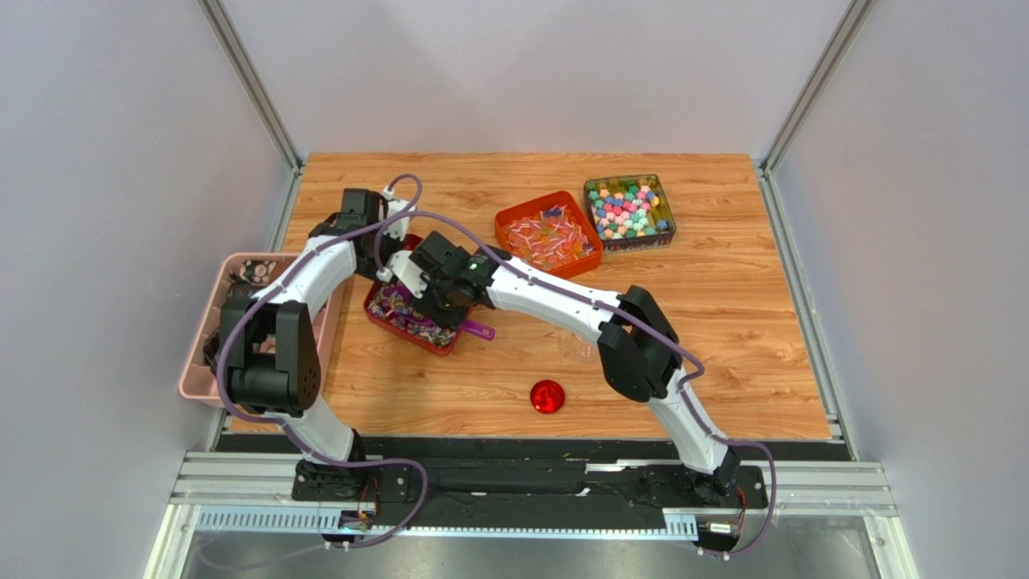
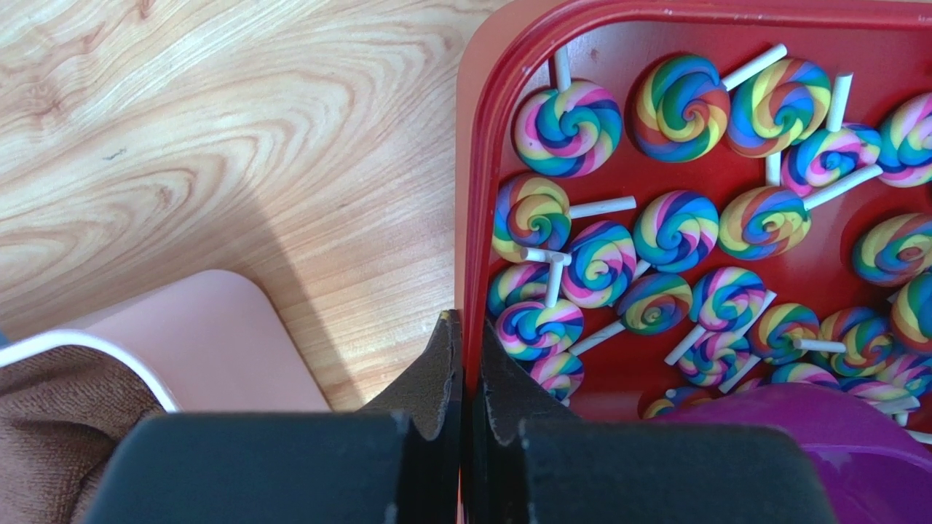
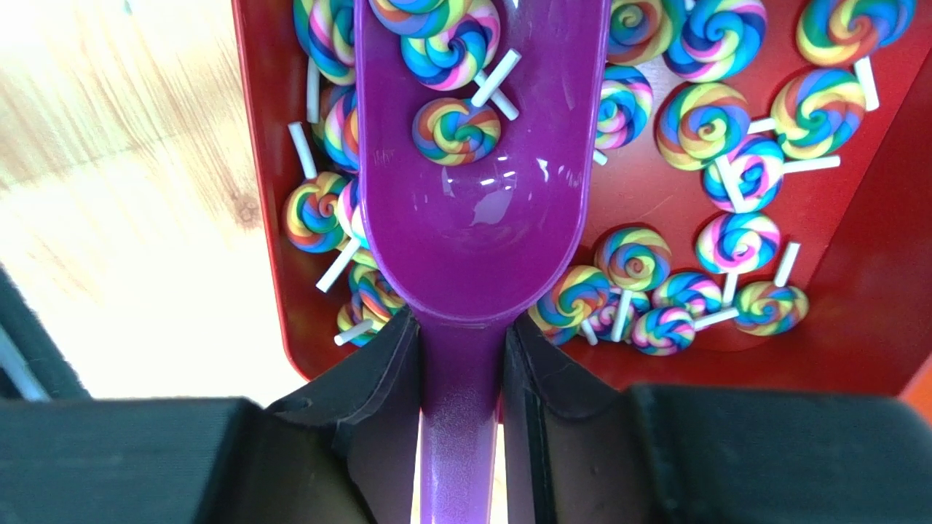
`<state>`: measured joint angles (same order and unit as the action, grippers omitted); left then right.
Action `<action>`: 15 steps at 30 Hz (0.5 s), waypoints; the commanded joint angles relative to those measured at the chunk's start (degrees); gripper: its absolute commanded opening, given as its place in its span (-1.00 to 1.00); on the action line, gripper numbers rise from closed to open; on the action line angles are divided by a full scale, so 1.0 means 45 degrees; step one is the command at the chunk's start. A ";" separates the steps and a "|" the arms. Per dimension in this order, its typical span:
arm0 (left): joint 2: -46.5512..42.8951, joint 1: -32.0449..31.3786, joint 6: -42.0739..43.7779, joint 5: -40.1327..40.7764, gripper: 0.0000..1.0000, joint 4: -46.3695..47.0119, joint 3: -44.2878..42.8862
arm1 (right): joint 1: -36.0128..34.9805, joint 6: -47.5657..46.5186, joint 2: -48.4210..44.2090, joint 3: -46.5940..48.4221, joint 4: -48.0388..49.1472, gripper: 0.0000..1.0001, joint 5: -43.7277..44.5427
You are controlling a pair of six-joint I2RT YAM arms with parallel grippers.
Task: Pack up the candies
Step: Scoop the fake candies from the storage box.
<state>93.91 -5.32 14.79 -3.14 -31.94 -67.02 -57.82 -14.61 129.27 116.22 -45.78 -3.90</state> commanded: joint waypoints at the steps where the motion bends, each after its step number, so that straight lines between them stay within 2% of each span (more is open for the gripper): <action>1: -0.0615 0.0303 -0.1059 -0.1841 -1.00 0.0419 -0.0672 | 0.0427 0.0591 -0.0973 -0.0593 0.1150 -1.00 -0.0989; 15: -0.0049 0.0929 -0.1293 -0.2466 -1.00 0.0400 -0.1140 | 0.0642 -0.0463 -0.2378 -0.2506 0.1560 -1.00 -0.0638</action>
<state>94.17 -2.11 12.88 -7.18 -31.59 -67.13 -55.07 -14.28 122.67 107.59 -39.66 -7.64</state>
